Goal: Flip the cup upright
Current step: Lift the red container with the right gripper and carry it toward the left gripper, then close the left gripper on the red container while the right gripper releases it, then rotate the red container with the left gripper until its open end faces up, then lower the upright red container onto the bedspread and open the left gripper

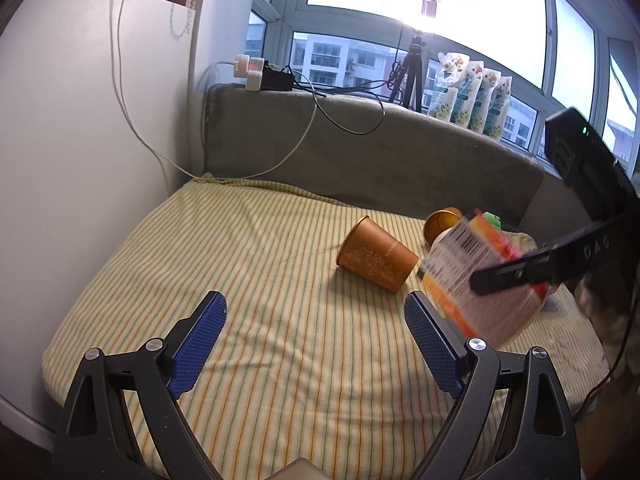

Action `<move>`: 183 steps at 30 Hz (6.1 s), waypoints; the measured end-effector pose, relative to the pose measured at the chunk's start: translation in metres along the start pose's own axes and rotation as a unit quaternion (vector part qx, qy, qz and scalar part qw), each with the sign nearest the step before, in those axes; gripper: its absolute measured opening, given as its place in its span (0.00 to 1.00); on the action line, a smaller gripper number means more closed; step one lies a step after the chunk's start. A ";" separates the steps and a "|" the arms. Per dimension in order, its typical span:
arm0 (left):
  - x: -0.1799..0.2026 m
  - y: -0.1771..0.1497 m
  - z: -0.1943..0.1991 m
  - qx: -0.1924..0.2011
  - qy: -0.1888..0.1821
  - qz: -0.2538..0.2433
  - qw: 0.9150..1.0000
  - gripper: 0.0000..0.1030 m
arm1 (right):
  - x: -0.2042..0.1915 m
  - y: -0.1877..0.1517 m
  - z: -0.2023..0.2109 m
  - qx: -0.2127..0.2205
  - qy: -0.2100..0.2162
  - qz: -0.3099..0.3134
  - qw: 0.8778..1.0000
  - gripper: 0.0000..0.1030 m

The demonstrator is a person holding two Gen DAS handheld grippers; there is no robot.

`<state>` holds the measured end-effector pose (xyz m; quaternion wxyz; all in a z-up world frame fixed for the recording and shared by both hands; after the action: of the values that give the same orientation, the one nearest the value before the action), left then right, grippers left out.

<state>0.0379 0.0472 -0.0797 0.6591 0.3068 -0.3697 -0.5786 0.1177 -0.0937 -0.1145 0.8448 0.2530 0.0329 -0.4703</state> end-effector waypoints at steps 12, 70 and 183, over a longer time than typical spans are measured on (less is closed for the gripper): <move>0.004 -0.005 -0.003 -0.028 -0.024 0.016 0.999 0.88 | 0.001 -0.025 -0.047 -0.040 0.052 -0.082 0.994 0.85; 0.045 -0.029 -0.102 -0.249 -0.192 0.232 0.921 0.72 | 0.092 -0.081 0.047 0.099 0.011 -0.157 0.983 0.91; 0.070 0.022 0.044 0.124 -0.017 -0.063 0.990 0.84 | 0.061 -0.112 0.142 0.360 -0.230 -0.089 0.900 1.00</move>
<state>0.0164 -0.0184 -0.0286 0.5720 0.3986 -0.4297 -0.5738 0.0344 -0.2540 -0.0534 0.6349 0.4211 -0.3112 -0.5681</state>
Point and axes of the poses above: each gripper's, at about its wrist camera, not at the fingertips, and z roughly against the way its jaws point, x to its right, y to its top, the point moved 7 cm from there along -z, roughly the way its jaws point, and after that the axes turned 1 degree about -z, right-handed, at the moved point
